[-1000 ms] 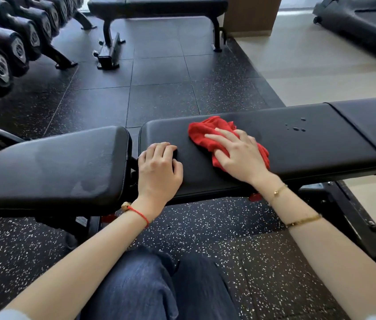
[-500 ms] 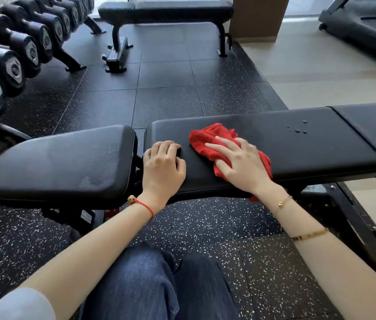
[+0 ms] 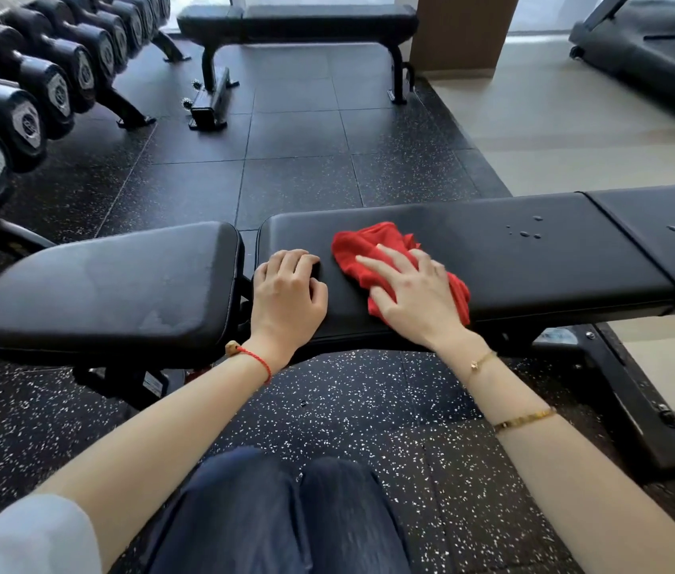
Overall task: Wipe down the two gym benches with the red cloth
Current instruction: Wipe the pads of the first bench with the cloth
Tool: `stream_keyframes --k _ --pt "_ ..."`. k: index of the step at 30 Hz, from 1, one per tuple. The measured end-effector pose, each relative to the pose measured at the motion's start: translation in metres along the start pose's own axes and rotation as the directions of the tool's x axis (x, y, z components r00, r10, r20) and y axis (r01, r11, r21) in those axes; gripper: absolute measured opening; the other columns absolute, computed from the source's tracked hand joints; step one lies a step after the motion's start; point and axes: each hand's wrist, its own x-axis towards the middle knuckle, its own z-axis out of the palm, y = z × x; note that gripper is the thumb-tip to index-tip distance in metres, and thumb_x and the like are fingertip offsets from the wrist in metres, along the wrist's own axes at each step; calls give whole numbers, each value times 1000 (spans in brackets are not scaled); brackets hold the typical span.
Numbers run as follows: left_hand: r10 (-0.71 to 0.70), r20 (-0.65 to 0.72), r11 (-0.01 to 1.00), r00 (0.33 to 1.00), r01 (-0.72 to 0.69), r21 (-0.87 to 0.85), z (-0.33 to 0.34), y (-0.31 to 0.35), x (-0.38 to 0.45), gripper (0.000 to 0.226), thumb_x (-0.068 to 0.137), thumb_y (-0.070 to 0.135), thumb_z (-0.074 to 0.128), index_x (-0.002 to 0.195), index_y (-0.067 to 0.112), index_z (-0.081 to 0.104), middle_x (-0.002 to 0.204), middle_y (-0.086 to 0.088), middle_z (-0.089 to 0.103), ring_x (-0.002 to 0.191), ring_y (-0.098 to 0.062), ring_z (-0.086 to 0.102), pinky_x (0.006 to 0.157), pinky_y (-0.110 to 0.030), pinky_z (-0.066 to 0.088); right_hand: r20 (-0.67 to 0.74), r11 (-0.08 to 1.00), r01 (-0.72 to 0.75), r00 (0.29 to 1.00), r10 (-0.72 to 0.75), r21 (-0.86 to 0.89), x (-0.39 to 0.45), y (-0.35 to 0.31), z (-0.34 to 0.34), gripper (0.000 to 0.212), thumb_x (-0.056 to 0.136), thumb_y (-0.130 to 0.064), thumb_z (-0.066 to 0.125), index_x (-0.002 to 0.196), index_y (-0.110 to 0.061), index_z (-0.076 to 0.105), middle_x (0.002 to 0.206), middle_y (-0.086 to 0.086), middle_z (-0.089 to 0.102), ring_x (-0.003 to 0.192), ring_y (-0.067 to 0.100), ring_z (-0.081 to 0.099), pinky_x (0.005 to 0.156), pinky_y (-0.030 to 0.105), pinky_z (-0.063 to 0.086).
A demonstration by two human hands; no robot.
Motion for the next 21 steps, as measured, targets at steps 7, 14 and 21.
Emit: stream_keyframes --k 7,14,21 --pt "34 20 999 999 -33 -11 0 -4 -1 33 87 19 55 117 11 64 126 -4 62 124 -27 52 106 -43 38 -65 975 -222 973 221 -14 19 38 -5 46 95 -41 44 140 -49 41 154 -12 35 135 30 32 112 43 22" --pt "59 17 998 998 -59 -14 2 -9 -2 38 89 24 51 124 12 63 129 -5 61 127 -28 50 108 -43 36 3 965 -262 965 262 -23 41 -4 0 48 95 -43 41 142 -49 37 157 -8 30 138 33 26 115 45 17" --pt "79 17 996 997 -78 -32 4 -11 -2 38 89 27 50 120 12 65 128 -6 62 125 -29 52 108 -45 36 -35 996 -90 995 91 28 -8 -11 0 48 94 -41 49 140 -51 40 153 -18 35 137 27 30 113 43 18"
